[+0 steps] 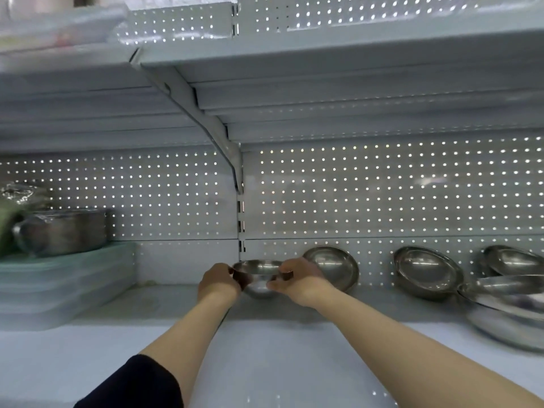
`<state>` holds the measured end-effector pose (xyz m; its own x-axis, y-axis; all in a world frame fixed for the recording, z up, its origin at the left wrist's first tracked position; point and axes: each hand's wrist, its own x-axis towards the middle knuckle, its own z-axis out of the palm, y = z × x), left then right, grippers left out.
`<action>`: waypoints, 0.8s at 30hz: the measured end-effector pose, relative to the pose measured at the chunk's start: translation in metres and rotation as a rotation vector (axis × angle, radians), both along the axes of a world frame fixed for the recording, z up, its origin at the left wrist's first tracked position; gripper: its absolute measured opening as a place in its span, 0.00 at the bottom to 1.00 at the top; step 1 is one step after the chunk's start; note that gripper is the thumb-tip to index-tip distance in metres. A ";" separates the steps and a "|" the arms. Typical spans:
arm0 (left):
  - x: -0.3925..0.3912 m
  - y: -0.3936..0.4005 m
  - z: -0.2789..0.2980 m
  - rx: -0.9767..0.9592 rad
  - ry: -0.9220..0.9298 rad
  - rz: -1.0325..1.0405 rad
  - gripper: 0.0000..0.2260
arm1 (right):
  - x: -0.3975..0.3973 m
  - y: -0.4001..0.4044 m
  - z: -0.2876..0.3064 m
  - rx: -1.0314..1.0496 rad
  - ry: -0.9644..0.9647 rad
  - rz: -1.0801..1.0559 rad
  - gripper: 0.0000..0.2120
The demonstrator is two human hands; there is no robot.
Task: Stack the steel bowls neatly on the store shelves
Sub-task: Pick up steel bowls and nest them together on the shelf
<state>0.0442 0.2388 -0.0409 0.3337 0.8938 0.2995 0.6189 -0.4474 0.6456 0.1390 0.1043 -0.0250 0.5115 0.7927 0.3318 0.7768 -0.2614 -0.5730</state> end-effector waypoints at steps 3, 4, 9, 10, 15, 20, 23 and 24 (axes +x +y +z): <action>0.002 0.002 -0.005 0.002 0.008 0.002 0.13 | 0.001 0.001 -0.002 -0.018 -0.004 -0.004 0.16; 0.002 0.002 -0.007 0.005 0.010 0.005 0.13 | 0.001 0.002 -0.003 -0.025 -0.002 -0.007 0.16; 0.003 0.004 -0.011 0.025 0.047 0.009 0.14 | -0.001 0.002 -0.006 -0.080 0.027 -0.011 0.13; 0.003 0.004 -0.011 0.024 0.059 0.001 0.14 | -0.001 0.001 -0.006 -0.102 0.018 -0.003 0.11; -0.004 -0.009 -0.003 0.073 0.244 0.033 0.10 | 0.004 -0.011 -0.002 -0.157 -0.018 0.037 0.20; -0.009 -0.044 0.031 0.301 0.494 0.089 0.19 | 0.039 -0.038 0.033 -0.101 -0.050 -0.049 0.25; 0.010 -0.072 0.048 0.343 0.446 -0.076 0.23 | 0.072 -0.069 0.052 -0.008 -0.092 -0.164 0.21; 0.020 -0.084 0.049 0.344 0.432 -0.151 0.22 | 0.082 -0.077 0.055 0.032 -0.088 -0.196 0.21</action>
